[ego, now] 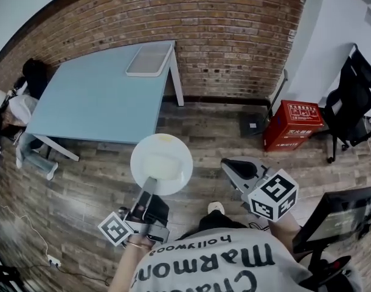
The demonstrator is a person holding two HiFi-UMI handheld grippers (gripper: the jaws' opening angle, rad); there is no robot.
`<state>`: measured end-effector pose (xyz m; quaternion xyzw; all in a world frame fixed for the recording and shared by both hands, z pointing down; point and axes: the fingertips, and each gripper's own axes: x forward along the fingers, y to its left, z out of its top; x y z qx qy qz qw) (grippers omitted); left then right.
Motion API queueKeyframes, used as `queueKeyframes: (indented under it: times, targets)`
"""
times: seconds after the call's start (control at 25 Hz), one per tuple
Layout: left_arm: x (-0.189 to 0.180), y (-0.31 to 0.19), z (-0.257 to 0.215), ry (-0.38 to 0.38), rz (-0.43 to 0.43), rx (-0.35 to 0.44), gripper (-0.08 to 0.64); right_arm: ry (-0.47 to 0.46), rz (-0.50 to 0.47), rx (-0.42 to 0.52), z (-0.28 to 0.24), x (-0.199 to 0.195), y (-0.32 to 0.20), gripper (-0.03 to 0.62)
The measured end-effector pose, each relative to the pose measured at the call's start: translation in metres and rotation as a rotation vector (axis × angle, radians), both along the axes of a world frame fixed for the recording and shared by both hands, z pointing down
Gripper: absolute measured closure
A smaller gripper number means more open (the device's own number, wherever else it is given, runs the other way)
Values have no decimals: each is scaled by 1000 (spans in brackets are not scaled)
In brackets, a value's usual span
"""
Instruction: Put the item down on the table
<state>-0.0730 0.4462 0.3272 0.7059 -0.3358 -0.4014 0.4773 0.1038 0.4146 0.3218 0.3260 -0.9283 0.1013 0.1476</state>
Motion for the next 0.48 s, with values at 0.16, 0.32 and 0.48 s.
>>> queueKeyframes:
  times: [0.16, 0.32, 0.48]
  targets:
    - [9, -40, 7, -9, -17, -11, 534, 11, -9, 6, -3, 15, -42, 581]
    - [19, -78, 13, -20, -39, -10, 534, 31, -28, 6, 3, 34, -78, 581]
    - [33, -117, 10, -8, -63, -10, 534, 35, -46, -1, 3, 50, -122, 581]
